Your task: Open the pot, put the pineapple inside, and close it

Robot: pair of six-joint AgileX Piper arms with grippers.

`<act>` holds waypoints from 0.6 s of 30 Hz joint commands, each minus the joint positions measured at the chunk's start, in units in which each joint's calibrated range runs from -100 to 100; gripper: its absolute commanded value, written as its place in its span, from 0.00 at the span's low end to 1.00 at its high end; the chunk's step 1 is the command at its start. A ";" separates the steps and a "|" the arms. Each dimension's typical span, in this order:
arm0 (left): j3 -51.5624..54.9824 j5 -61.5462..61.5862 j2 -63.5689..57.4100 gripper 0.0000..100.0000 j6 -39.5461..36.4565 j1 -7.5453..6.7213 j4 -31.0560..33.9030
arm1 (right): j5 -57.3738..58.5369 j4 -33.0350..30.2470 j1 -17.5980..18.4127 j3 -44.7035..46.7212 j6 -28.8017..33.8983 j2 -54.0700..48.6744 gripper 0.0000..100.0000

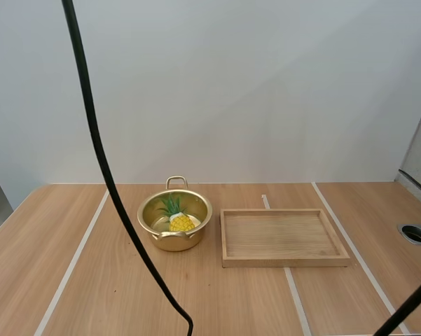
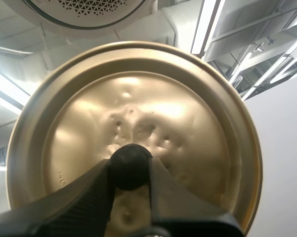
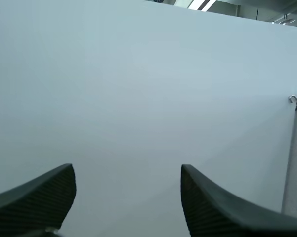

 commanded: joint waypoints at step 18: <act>33.05 22.47 9.39 0.00 -4.28 0.97 6.17 | 23.83 -1.72 -0.46 -0.22 -0.58 -0.59 1.00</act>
